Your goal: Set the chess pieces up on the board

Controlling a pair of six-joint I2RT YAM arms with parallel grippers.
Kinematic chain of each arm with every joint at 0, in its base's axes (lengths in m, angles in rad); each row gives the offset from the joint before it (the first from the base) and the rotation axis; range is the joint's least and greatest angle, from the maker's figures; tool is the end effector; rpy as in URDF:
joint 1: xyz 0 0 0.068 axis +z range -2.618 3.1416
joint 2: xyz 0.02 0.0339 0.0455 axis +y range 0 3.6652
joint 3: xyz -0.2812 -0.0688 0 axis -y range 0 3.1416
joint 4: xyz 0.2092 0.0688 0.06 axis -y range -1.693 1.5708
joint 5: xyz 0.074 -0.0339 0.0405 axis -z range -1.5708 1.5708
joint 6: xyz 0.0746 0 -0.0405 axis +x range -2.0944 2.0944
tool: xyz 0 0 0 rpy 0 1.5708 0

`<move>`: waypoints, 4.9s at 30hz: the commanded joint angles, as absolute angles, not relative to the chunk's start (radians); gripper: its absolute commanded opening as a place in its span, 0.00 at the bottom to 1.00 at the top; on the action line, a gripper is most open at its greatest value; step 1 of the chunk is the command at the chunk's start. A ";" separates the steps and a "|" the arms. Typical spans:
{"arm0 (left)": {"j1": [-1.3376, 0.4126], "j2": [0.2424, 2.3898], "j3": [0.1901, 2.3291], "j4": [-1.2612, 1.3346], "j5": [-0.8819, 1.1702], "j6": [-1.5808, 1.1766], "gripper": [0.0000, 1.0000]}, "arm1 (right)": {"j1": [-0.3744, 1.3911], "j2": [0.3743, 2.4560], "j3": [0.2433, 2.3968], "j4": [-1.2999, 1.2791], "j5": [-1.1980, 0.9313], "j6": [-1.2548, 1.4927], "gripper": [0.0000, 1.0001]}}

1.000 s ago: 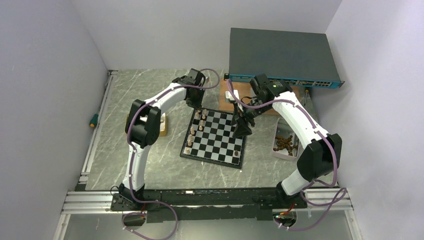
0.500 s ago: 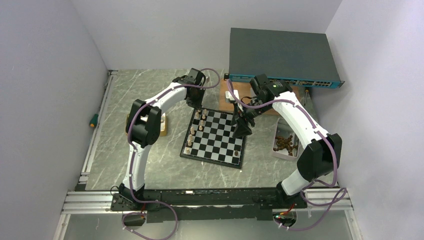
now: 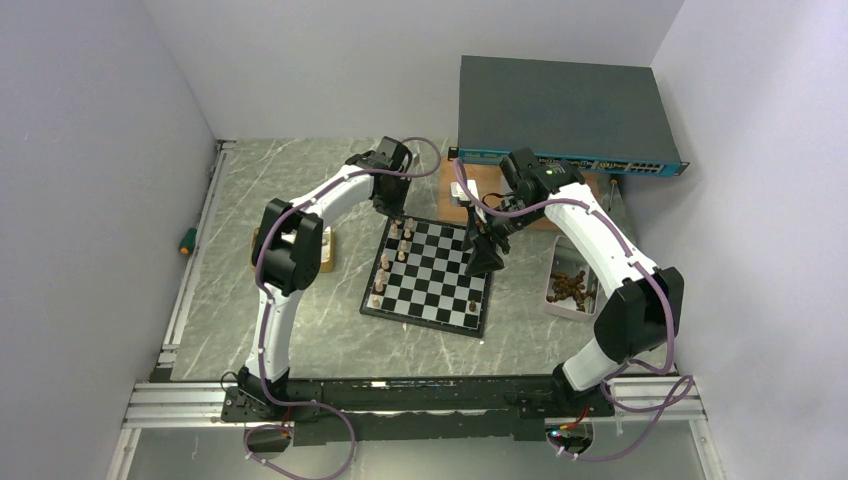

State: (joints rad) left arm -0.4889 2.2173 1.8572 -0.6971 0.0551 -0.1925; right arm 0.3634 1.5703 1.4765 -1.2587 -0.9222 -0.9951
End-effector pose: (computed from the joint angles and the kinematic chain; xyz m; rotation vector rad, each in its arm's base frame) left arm 0.4212 -0.2287 0.1911 0.4117 2.6274 -0.3024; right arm 0.2215 0.1478 0.3186 -1.6423 1.8217 1.0732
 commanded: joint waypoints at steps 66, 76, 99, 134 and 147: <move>-0.476 1.045 1.225 -0.469 -0.090 -0.224 1.00 | -0.141 0.983 1.247 -1.023 -0.510 -0.475 1.00; -0.473 0.970 1.180 -0.517 -0.086 -0.232 1.00 | -0.237 0.996 1.249 -0.979 -0.520 -0.300 1.00; -0.468 0.785 1.095 -0.624 -0.062 -0.305 1.00 | -0.294 0.840 1.131 -0.774 -0.479 -0.018 1.00; -0.467 0.737 0.951 -0.591 -0.061 -0.283 1.00 | -0.297 0.746 1.022 -0.712 -0.341 -0.011 1.00; -0.467 0.746 0.934 -0.492 -0.082 -0.259 1.00 | -0.318 0.740 1.014 -0.717 -0.367 -0.020 1.00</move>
